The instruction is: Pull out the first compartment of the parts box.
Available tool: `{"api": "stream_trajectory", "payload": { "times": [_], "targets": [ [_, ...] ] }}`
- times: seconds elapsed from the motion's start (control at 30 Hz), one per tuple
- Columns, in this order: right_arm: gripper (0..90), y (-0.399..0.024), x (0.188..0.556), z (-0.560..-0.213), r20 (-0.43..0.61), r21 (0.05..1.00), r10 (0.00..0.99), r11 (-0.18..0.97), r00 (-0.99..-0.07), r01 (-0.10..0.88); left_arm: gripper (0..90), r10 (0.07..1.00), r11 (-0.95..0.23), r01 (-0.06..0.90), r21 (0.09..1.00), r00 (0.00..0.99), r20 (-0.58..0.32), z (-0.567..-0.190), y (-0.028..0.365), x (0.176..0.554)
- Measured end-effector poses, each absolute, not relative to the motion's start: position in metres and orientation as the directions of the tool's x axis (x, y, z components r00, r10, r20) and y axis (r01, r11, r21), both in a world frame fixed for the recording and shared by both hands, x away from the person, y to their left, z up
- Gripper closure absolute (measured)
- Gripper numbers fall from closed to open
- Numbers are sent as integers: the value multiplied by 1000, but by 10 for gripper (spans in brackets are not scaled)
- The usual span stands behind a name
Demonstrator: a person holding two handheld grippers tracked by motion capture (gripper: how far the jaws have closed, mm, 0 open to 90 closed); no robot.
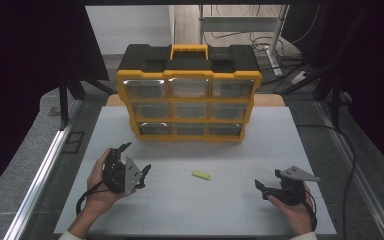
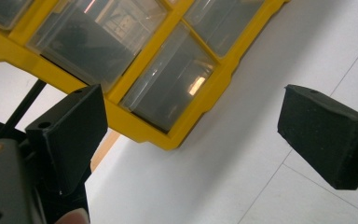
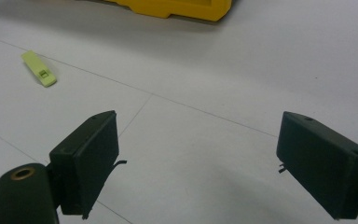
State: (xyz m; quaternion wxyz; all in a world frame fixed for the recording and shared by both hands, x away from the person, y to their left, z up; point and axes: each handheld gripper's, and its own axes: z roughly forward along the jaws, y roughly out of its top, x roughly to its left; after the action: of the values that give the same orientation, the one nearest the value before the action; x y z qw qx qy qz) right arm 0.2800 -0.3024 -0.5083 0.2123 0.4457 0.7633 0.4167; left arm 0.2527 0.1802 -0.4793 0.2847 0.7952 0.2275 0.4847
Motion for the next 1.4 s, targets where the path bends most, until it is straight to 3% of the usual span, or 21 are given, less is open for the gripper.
{"api": "stream_trajectory", "payload": {
  "times": [1.4],
  "targets": [
    [131, -304, 279, -508, 51, 827, 861, 249, -507, 505, 91, 621, -749, 28, 662, 379, 686, -437, 171, 276]
  ]
}}
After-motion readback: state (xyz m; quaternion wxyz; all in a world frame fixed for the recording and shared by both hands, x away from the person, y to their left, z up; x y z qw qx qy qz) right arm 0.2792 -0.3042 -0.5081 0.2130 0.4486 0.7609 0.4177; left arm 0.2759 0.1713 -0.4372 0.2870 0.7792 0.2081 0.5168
